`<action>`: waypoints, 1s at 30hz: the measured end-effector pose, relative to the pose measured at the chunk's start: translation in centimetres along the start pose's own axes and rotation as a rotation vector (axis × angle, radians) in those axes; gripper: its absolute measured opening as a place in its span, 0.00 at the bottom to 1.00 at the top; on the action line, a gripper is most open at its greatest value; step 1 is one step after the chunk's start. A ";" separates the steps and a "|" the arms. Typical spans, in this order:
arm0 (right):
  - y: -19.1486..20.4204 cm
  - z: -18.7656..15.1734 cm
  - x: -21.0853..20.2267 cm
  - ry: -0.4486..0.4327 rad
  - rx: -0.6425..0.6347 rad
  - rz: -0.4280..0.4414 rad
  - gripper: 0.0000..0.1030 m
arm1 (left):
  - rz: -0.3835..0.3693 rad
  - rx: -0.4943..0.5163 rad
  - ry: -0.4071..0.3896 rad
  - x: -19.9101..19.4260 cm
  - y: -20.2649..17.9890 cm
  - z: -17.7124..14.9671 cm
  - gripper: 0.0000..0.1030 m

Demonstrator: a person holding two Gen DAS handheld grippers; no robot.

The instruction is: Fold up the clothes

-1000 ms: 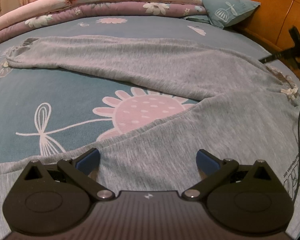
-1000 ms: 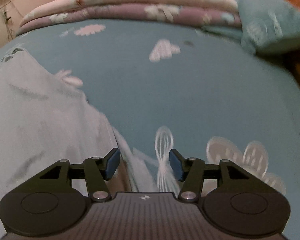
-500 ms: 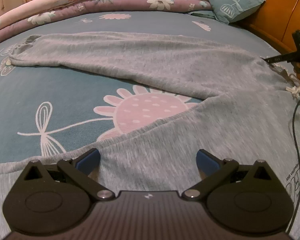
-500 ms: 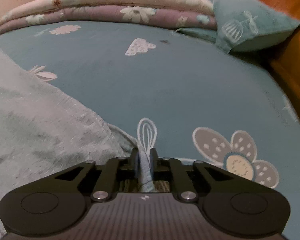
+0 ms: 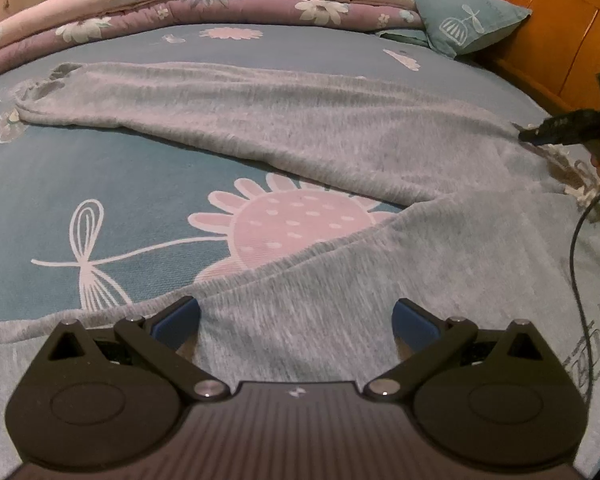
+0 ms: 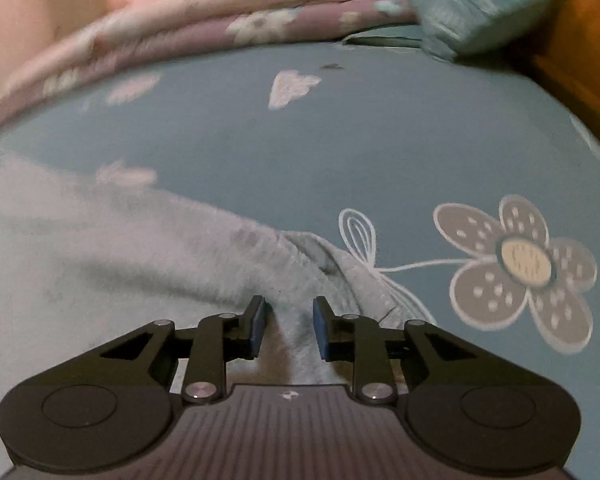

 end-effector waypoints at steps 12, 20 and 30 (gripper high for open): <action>12.1 -0.1 -20.6 -0.419 0.107 0.443 0.68 | -0.066 -0.073 -0.011 -0.3 0.8 0.2 0.99; 18.1 -8.4 -11.7 -0.221 0.044 0.320 0.15 | 0.004 -0.002 -0.011 -0.1 -0.2 -0.1 0.99; 22.6 -16.5 -0.6 0.091 -0.131 0.273 0.20 | 0.000 -0.003 -0.029 -0.4 0.0 -0.1 0.99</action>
Point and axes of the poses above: each gripper's, at about its wrist camera, not at the fingertips, and x roughly the way its jaws point, y to its left, z to its top, the point moved 7 cm from there along x, roughly the way its jaws point, and after that the axes turned 8 degrees about x, right-handed, at the moved point
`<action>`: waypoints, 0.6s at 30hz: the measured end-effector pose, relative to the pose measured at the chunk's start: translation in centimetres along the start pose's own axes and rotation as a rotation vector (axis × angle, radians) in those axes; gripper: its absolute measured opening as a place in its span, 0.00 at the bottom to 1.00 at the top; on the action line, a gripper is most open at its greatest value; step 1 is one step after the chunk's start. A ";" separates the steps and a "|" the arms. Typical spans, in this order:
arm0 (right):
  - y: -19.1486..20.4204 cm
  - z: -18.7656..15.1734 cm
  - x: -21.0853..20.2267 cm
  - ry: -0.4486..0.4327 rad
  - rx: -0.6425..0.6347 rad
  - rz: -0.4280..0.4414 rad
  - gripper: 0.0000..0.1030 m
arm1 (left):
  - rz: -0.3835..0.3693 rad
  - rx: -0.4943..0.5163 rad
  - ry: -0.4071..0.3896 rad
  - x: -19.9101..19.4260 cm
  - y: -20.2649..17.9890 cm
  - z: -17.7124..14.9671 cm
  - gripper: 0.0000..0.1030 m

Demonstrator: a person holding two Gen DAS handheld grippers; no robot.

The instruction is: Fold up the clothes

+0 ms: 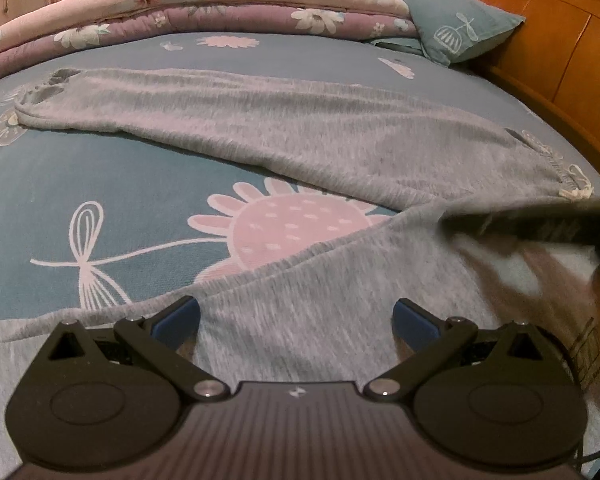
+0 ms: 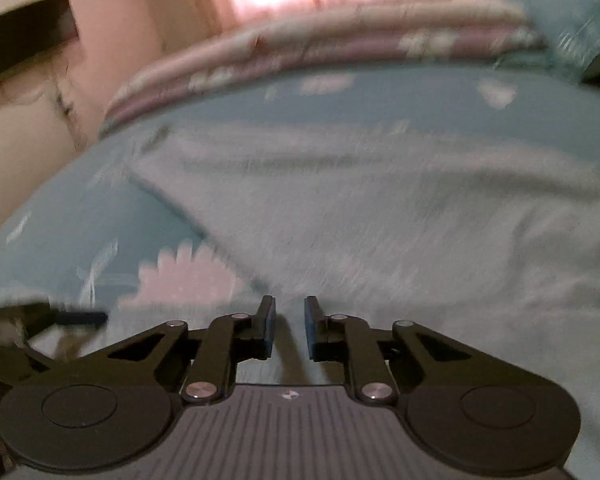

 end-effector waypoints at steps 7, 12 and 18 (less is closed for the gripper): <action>-0.3 1.7 -3.4 -0.114 0.068 0.142 0.24 | -0.056 -0.190 -0.070 -1.4 2.2 4.1 0.99; -1.4 2.2 -3.3 -0.139 0.082 0.105 0.26 | -0.033 -0.161 -0.086 -0.6 0.3 6.1 0.99; -2.0 2.7 -3.3 -0.187 0.053 0.036 0.34 | -0.012 -0.088 -0.015 1.1 -3.4 4.0 0.99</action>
Point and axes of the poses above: each gripper's, at about its wrist camera, not at the fingertips, and x roughly the way its jaws point, y to its left, z to its top, the point moved 7 cm from there along x, roughly the way its jaws point, and after that the axes turned 8 degrees about x, right-handed, at the moved point
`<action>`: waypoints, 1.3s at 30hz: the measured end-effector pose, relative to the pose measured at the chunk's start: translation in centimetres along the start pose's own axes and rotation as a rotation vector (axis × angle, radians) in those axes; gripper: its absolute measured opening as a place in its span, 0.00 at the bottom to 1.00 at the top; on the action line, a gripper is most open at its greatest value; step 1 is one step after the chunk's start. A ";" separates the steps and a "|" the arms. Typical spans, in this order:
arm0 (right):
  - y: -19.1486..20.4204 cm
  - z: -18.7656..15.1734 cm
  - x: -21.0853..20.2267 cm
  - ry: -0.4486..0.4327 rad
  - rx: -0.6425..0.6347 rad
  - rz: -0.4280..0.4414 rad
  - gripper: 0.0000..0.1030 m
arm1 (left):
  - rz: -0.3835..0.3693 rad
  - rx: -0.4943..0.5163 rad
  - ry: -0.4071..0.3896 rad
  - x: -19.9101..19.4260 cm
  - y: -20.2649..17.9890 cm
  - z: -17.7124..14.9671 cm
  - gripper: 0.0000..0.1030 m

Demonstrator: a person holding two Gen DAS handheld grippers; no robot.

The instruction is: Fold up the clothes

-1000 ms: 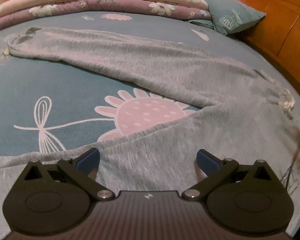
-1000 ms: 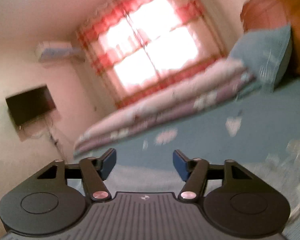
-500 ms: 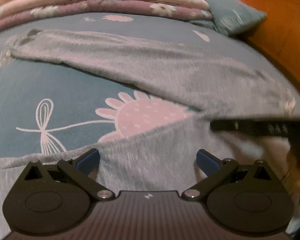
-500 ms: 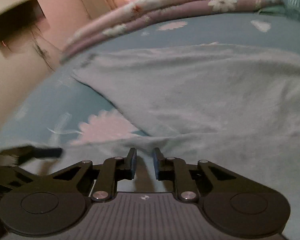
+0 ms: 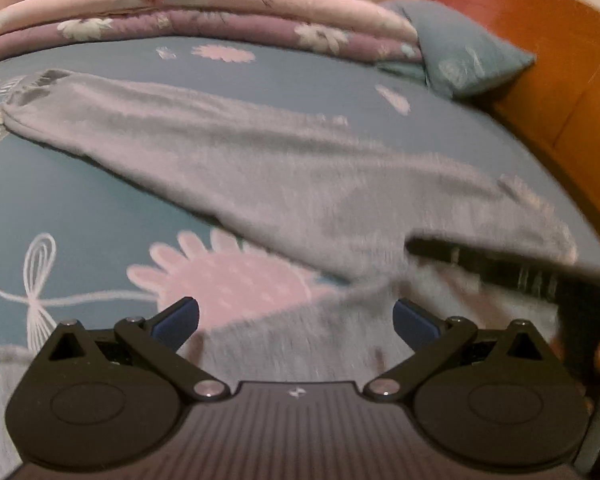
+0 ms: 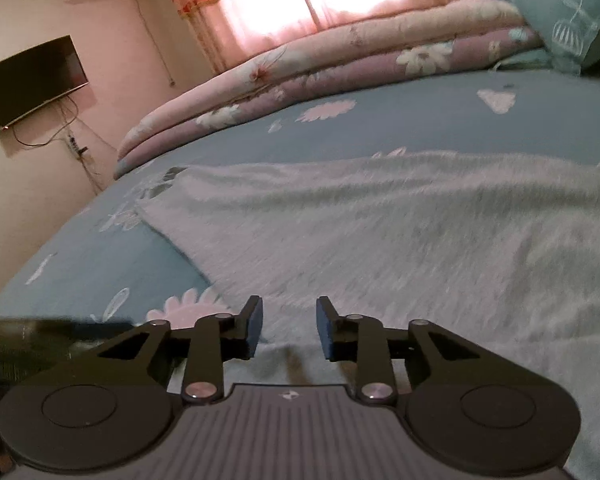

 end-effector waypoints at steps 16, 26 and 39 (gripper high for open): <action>-0.3 1.6 1.1 -0.053 -0.073 0.002 0.34 | 0.023 0.072 0.013 1.2 -0.3 -1.7 0.99; 1.8 0.0 2.2 0.003 -0.238 -0.054 0.34 | -0.112 0.201 0.071 1.5 0.2 -1.3 0.99; 6.4 -0.2 10.5 0.261 -0.614 -0.092 0.34 | -0.342 0.110 -0.068 0.9 2.8 -1.4 0.99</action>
Point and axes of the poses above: each gripper's, at about its wrist camera, not at the fingertips, and x roughly the way its jaws point, y to its left, z to its top, the point moved 7 cm from there along x, roughly the way its jaws point, and after that the axes turned 8 degrees about x, right-handed, at the moved point
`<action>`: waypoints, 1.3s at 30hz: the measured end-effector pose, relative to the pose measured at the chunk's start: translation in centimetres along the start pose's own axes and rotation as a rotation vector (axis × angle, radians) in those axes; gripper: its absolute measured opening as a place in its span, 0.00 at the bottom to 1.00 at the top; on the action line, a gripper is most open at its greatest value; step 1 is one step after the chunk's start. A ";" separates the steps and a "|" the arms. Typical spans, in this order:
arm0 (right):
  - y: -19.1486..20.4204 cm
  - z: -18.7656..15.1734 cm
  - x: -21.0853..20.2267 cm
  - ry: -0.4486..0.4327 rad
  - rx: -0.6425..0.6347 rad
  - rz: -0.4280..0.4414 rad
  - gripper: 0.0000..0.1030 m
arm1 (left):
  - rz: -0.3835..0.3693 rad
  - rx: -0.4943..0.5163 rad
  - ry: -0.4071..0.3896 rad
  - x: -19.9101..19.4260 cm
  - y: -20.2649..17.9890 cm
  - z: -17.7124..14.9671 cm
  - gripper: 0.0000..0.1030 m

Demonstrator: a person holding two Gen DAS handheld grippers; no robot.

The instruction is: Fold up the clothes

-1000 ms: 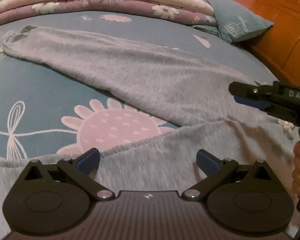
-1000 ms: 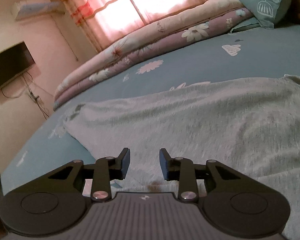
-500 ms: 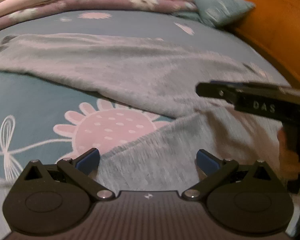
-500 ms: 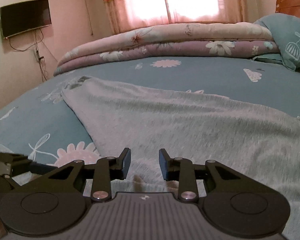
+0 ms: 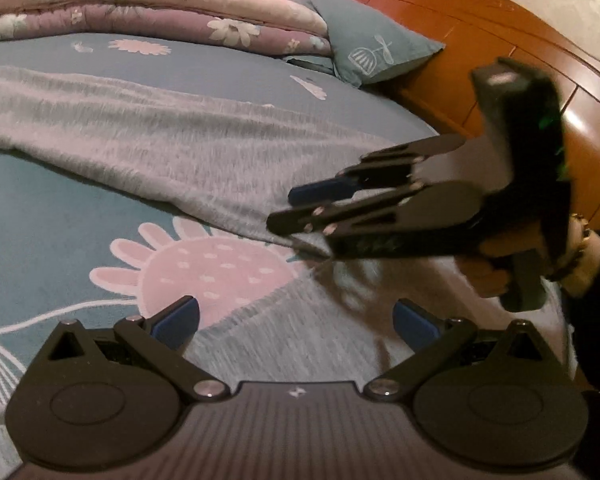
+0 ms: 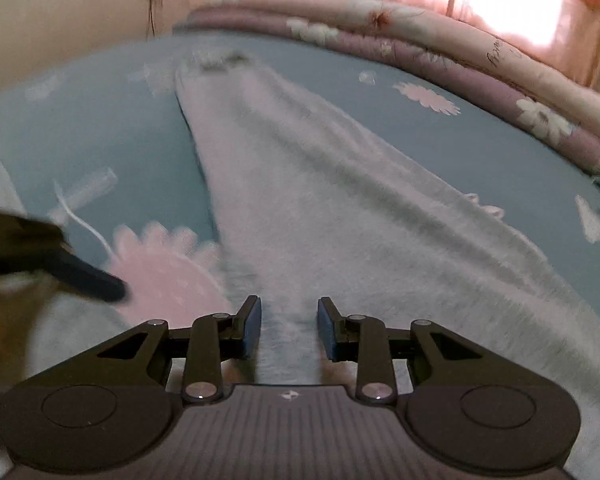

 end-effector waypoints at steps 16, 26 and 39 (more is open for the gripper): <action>1.1 0.5 -3.0 -0.017 0.067 0.160 0.03 | 0.039 0.047 0.008 0.4 -0.2 0.1 0.99; 2.1 0.6 -3.3 0.015 0.015 0.231 0.16 | 0.042 0.054 0.007 0.6 -0.2 0.1 0.99; 0.0 1.4 -4.4 0.005 0.104 0.258 0.28 | 0.037 0.051 0.001 0.7 -0.1 0.1 0.99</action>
Point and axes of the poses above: each gripper's, at about its wrist camera, not at the fingertips, and x roughly the way its jaws point, y to its left, z to its top, the point moved 7 cm from there along x, roughly the way its jaws point, and after that the axes turned 8 degrees about x, right-handed, at the moved point
